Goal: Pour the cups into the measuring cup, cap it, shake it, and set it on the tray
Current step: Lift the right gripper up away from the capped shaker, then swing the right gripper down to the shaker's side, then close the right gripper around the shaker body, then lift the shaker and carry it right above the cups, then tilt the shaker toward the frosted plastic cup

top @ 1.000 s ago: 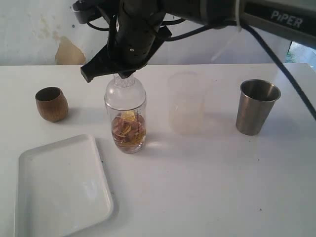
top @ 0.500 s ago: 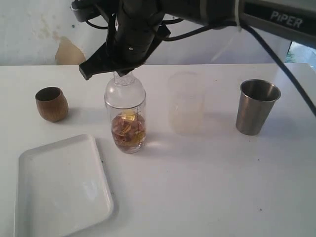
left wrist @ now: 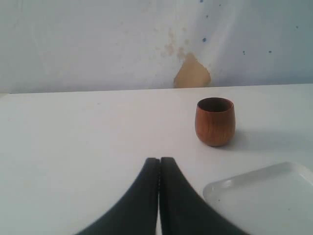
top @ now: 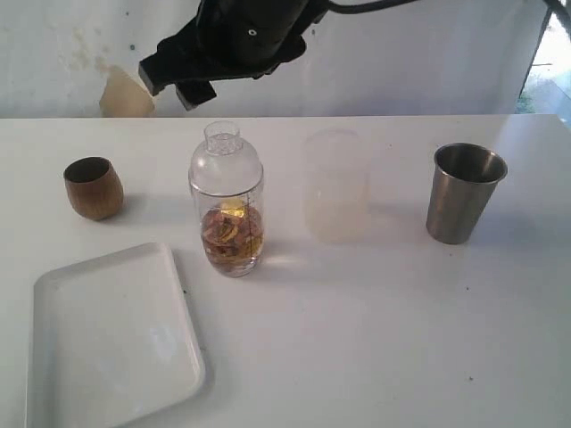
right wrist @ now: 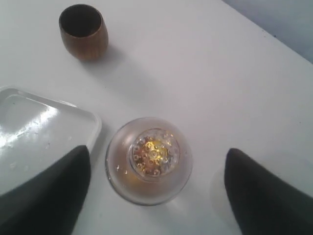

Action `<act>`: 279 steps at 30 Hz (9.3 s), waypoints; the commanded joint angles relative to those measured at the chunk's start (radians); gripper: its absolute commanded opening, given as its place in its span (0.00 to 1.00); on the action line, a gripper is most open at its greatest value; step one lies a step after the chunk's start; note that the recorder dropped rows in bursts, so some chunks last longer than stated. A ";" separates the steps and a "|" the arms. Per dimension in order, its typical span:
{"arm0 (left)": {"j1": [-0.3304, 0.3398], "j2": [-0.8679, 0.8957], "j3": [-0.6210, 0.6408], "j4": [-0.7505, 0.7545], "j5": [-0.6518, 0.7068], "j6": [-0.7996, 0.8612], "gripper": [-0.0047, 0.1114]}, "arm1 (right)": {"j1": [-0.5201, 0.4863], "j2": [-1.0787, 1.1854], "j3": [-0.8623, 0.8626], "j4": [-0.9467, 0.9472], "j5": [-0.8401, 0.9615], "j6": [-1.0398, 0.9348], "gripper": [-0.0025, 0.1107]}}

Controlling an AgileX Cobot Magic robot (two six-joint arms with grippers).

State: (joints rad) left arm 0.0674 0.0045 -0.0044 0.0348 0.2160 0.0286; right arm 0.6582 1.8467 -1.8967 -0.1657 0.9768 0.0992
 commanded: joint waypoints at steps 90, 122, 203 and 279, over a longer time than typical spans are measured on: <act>0.002 -0.005 0.004 0.002 -0.005 -0.002 0.05 | -0.062 -0.027 1.049 0.086 -1.511 0.007 0.95; 0.002 -0.005 0.004 0.002 -0.005 -0.002 0.05 | -0.062 0.263 0.891 0.276 -1.793 -0.078 0.95; 0.002 -0.005 0.004 0.002 -0.005 -0.002 0.05 | -0.326 -0.416 0.817 0.057 -1.145 -0.154 0.02; 0.002 -0.005 0.004 0.002 -0.005 -0.002 0.05 | -0.629 -0.188 0.811 0.064 -1.218 -1.219 0.02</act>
State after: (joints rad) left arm 0.0674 0.0045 -0.0044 0.0348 0.2160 0.0286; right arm 0.0395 1.6712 -1.0665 -0.0983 -0.1824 -1.0698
